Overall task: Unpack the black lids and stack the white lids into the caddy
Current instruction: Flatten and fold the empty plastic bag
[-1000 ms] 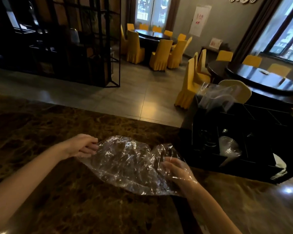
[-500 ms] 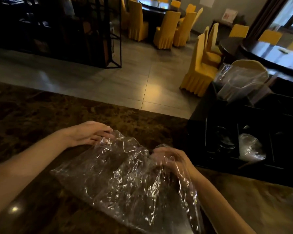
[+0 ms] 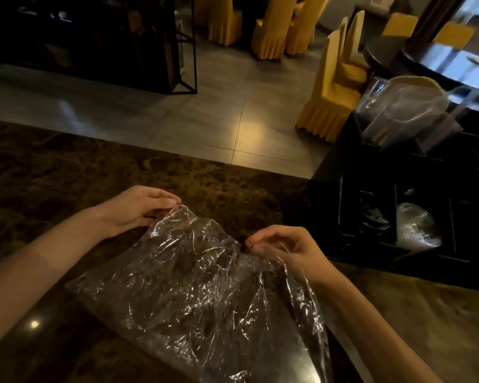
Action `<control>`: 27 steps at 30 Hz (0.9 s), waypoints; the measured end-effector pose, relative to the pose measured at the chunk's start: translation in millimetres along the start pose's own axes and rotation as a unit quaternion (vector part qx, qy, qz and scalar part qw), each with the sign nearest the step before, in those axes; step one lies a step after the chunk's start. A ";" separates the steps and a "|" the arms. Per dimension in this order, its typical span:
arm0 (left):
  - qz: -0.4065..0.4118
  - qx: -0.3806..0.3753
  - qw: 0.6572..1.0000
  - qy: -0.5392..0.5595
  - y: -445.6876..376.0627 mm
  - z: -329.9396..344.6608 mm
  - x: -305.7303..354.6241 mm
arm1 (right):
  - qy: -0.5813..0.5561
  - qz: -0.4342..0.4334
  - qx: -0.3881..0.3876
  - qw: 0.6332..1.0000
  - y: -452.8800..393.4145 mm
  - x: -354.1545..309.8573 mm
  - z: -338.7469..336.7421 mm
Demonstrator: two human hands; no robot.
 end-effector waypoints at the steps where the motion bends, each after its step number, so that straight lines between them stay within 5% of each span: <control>1: 0.003 0.001 1.000 0.006 1.3 0.5 0.3 | 0.020 -0.003 0.003 1.000 0.6 -1.2 -0.8; 11: 0.014 0.019 0.998 0.050 22.7 -2.9 -2.6 | 0.070 -0.029 0.031 0.997 23.1 -16.5 -9.6; 27: 0.072 0.156 0.977 0.127 86.6 -49.4 -29.2 | 0.211 -0.054 0.244 0.945 74.9 -42.0 -51.7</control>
Point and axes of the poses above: each hand's wrist, its own y-axis away from the middle knuckle, its own z-axis out of the palm, x = y × z, the point moved 5 cm from there along -y, towards the middle knuckle, and after that the axes turned 9 degrees about -x, right-handed, at the moved point
